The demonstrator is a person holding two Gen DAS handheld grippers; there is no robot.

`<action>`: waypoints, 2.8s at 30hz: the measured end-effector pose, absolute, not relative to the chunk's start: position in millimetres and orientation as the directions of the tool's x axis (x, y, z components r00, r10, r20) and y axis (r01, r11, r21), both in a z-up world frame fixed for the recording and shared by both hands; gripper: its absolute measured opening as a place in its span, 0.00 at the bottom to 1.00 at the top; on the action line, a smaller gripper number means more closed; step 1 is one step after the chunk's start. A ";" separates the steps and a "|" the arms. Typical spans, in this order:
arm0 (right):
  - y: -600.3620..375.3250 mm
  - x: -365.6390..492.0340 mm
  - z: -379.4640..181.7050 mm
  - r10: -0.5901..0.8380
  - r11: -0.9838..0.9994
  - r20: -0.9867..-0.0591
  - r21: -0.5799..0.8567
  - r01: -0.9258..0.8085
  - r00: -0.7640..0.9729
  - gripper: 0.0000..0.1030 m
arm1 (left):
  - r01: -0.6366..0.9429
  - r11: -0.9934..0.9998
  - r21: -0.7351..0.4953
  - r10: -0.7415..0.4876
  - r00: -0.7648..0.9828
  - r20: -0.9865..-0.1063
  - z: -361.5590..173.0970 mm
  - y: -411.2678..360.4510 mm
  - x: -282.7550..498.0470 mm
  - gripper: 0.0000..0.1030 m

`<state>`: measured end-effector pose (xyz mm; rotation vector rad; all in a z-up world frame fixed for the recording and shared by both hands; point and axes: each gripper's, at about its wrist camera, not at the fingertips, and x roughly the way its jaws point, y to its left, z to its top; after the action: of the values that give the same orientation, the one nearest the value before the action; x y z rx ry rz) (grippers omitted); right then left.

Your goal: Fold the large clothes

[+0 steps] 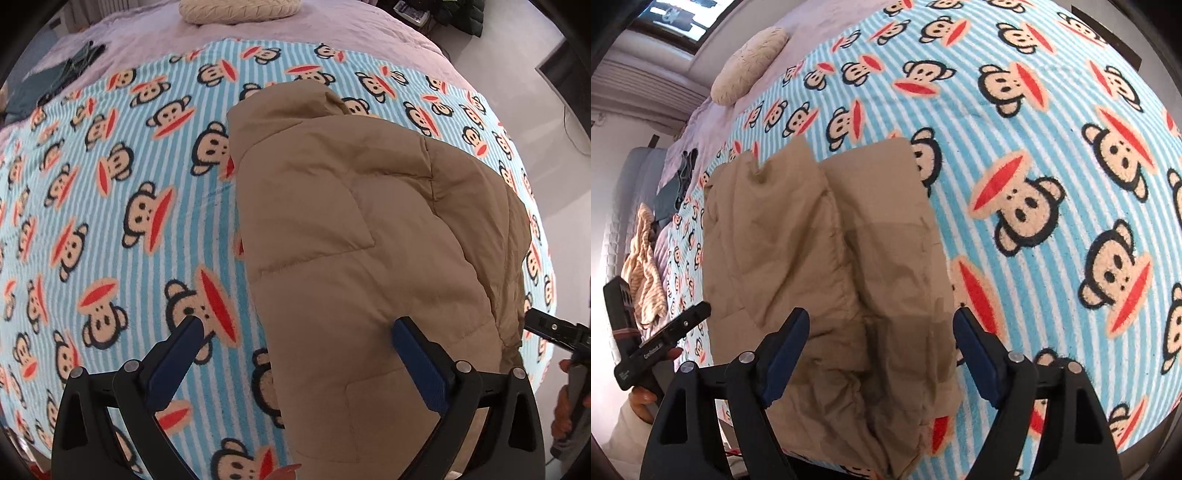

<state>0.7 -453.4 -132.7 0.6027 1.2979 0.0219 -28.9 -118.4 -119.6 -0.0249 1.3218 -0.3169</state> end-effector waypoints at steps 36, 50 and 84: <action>-468.3 65.9 -229.5 0.754 0.560 -0.626 0.771 0.301 0.199 0.57 | 0.108 0.705 -0.701 -0.706 0.015 -0.708 -186.0 -126.9 -5.2 0.78; -335.3 105.6 -164.7 0.766 0.547 -0.568 0.822 0.159 0.303 0.44 | 0.256 0.708 -0.658 -0.703 0.164 -0.692 -104.8 -28.5 46.3 0.75; -141.6 150.1 -191.4 0.634 0.696 -0.725 0.687 0.210 0.270 0.04 | 0.177 0.939 -0.296 -0.345 0.465 -0.815 -126.8 162.3 183.4 0.84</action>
<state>150.1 -141.6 -191.4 0.7997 1.2991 0.3306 183.4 162.3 -126.8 -0.1787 1.0398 -0.3227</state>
